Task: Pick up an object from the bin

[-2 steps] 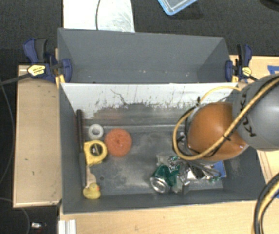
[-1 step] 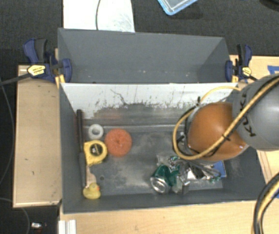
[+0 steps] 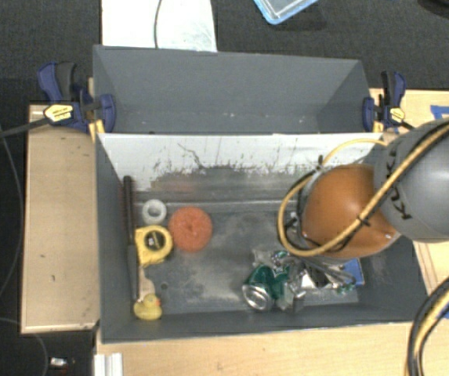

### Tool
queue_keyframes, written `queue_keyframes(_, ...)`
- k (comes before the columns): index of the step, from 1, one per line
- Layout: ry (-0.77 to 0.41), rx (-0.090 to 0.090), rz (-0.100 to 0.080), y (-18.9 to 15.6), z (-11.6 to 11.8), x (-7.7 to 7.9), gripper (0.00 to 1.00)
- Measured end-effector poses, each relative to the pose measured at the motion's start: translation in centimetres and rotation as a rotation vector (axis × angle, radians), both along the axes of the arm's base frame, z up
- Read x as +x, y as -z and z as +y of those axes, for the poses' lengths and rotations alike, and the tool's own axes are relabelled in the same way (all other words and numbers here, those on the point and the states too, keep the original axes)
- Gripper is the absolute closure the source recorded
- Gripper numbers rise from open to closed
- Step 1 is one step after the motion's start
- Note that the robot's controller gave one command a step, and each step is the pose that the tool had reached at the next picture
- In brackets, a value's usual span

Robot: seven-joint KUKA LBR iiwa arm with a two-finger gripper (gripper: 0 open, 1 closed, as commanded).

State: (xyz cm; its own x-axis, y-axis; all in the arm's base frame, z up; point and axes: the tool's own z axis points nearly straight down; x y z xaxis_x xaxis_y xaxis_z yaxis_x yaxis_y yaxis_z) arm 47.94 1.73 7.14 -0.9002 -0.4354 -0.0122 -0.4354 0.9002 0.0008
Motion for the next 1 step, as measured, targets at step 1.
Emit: queue_keyframes(1,0.001,0.000,0.000,0.00,0.00,0.00,1.00)
